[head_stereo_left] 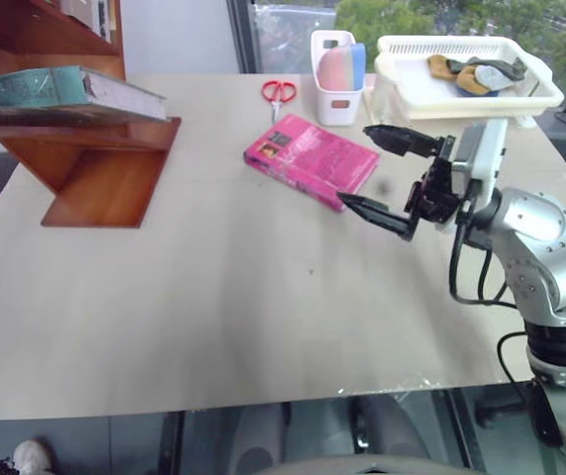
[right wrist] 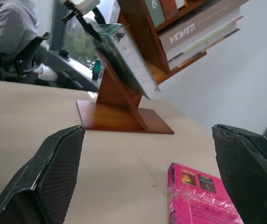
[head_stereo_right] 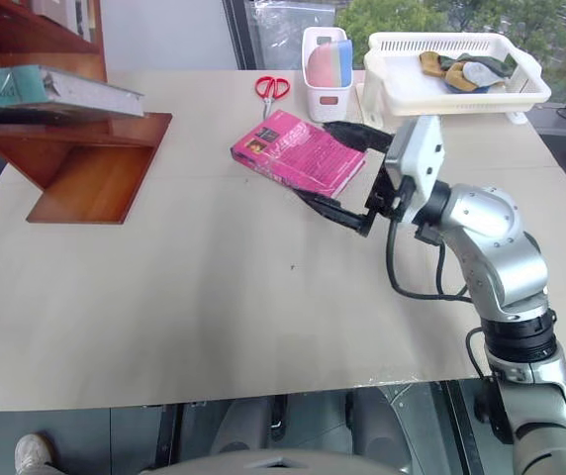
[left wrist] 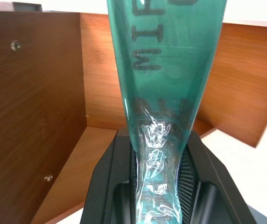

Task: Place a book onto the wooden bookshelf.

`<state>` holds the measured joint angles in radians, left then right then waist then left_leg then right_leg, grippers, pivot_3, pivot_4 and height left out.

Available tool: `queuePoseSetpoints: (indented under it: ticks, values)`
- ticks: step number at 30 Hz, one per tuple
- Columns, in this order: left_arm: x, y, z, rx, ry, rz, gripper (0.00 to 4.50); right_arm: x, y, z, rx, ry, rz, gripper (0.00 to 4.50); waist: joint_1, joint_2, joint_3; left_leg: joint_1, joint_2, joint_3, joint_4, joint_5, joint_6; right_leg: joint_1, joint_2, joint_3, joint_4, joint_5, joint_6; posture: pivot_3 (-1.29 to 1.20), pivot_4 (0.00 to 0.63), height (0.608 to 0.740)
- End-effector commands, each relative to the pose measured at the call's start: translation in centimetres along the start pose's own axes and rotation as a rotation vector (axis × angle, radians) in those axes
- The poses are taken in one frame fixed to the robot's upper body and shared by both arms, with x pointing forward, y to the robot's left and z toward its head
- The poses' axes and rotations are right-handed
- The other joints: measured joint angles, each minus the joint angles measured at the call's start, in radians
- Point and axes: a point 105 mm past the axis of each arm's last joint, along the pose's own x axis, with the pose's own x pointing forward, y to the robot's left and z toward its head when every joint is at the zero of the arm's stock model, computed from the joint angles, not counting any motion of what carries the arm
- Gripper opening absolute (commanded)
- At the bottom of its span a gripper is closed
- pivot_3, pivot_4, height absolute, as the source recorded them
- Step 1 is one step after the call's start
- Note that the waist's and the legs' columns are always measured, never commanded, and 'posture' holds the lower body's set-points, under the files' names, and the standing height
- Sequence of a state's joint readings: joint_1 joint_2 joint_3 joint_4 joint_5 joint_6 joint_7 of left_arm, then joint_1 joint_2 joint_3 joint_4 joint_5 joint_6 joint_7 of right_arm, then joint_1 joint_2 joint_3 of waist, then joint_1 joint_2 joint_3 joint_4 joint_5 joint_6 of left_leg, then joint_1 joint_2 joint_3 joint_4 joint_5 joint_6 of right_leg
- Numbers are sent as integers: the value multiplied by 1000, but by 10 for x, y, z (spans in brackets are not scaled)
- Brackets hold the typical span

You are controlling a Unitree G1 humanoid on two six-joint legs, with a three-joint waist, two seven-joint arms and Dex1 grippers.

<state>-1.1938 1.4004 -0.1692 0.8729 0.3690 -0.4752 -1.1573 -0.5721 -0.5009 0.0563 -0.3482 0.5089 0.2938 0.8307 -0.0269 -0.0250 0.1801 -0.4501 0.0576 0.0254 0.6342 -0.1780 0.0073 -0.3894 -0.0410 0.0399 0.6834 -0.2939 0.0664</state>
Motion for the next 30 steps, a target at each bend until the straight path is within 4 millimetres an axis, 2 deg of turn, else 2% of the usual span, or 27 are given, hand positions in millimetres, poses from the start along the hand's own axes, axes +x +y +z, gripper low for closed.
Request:
queuePoseSetpoints:
  ticks: [1,7,9,10,13,15,16,21,23,25,27,30]
  values:
    - [-5,3,-16,-21,56,51,664,7,1,13,-63,-32,18,4500,-3,0,0,0,0,1,0,0,0,0,0,1,0,0,0,0,150,740]
    - [-1,0,-9,-63,-38,54,664,13,-1,20,-66,-74,9,4500,-12,0,0,0,0,5,2,0,0,-7,0,6,11,-1,-1,0,150,740]
    - [-2,-1,-10,-71,-47,54,1653,14,-1,22,-64,-86,6,4500,-11,0,0,0,0,6,3,0,0,-7,1,6,12,-1,-1,0,150,740]
    - [-3,-1,-9,-69,-51,58,1960,14,-1,23,-63,-90,5,4500,-11,0,0,0,0,6,3,0,0,-7,0,6,12,-1,-1,0,150,740]
    - [-9,7,-5,-36,-86,126,3492,13,-1,23,-57,-95,6,4500,-10,-1,-1,-1,0,7,4,0,0,-7,0,7,11,-1,-1,0,150,740]
    - [-15,12,-1,-24,-122,175,4294,13,-1,22,-53,-93,6,4500,-8,-2,0,-2,0,6,4,0,0,-7,0,6,11,-1,-1,0,150,740]
    - [-20,17,4,-29,-175,216,4438,13,-2,21,-49,-90,5,4500,-8,-2,0,-2,0,6,4,0,0,-7,0,6,11,-1,-1,0,150,740]
    - [-46,27,29,-41,-418,316,4438,9,-2,15,-33,-73,5,4500,-9,-2,0,-2,0,6,4,0,0,-7,0,6,11,-1,-1,0,150,740]
    - [-59,32,45,-96,-559,340,4438,7,-3,13,-25,-67,7,4500,-9,-2,0,-2,0,7,4,0,0,-7,0,6,11,-1,-1,0,150,740]
    - [-68,30,60,-195,-693,292,4438,5,-2,11,-19,-53,12,4500,-8,-2,-1,-2,1,6,4,0,0,-7,0,6,12,-1,-1,0,150,740]
    - [-72,20,79,-261,-759,197,4438,3,-3,8,-12,-37,15,4500,-11,-2,-1,-2,1,6,4,0,0,-7,-1,6,11,-1,-1,0,150,740]
    - [-72,-9,120,-413,-879,-15,4438,-2,-4,1,-1,1,14,4500,-14,-2,0,-1,1,6,5,0,0,-7,-1,6,12,-1,-1,0,150,740]
